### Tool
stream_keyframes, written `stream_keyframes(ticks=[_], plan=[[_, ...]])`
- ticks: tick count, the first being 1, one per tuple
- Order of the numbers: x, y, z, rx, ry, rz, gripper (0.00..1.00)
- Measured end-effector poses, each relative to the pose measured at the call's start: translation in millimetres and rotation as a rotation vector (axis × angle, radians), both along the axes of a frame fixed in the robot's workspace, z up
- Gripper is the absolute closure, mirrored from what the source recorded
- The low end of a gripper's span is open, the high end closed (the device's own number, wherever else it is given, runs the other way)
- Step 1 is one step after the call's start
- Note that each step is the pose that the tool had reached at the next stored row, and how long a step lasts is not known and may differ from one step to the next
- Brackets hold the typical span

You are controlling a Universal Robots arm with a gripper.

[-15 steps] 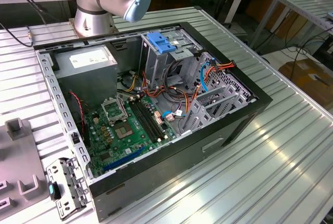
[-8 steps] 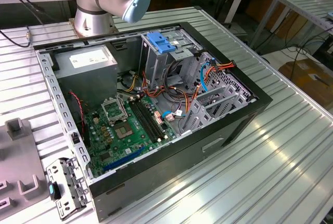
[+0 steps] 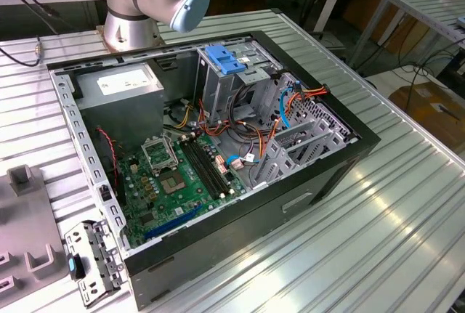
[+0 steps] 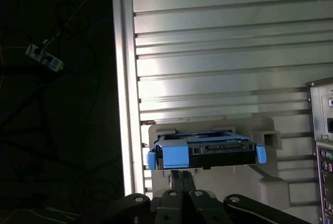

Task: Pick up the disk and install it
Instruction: 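Pick up the disk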

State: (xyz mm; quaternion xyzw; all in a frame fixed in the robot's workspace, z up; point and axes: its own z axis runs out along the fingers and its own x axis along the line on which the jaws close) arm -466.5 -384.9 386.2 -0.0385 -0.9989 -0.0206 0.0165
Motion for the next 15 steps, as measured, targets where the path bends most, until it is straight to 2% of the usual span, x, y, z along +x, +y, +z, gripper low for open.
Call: stream_keyframes(ticks=[11, 15], plan=[[-0.2, 0.0, 0.0, 0.0001, 0.0000, 0.002, 0.89], [-0.2, 0.0, -0.1, 0.0001, -0.0001, 0.022, 0.89]])
